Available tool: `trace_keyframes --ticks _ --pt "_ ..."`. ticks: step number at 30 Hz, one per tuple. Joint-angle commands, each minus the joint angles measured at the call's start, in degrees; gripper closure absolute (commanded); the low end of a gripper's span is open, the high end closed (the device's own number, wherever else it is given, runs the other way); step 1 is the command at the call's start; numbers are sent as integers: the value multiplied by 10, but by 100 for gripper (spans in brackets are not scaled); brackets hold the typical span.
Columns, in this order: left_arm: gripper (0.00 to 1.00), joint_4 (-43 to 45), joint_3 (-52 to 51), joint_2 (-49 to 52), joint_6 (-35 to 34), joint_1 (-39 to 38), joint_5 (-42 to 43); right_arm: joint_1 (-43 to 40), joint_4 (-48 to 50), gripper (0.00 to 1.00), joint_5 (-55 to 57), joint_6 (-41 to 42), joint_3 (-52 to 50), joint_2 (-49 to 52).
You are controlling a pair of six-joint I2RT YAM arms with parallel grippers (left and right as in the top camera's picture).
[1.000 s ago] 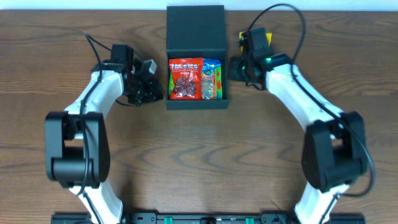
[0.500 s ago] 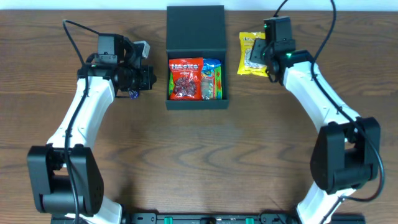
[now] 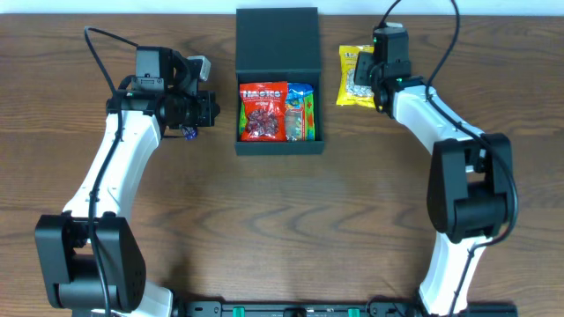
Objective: Pack container
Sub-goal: 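Reach right gripper to the yellow candy bag and grasp it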
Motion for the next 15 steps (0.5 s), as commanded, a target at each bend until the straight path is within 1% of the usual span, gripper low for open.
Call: trace_keyframes --ticks 1,7,9,10,13,14,15 --pt "94 -1 1 -12 12 3 -4 -9 -4 51 -26 -19 20 31" --pt "94 -1 1 -12 12 3 -4 -6 -17 51 -32 -36 39 65" --pt "94 -1 1 -12 12 3 -4 -6 -20 53 -31 -36 40 72" --pt "94 -1 1 -12 12 3 -4 -6 -25 56 -30 -36 40 75" --pt "94 -1 1 -12 12 3 -4 -7 -40 74 -30 -36 40 82" --pt "94 -1 1 -12 12 3 -4 -7 -45 78 -30 -36 40 83" --pt "94 -1 1 -12 12 3 -4 -7 -51 85 -30 -36 40 83"
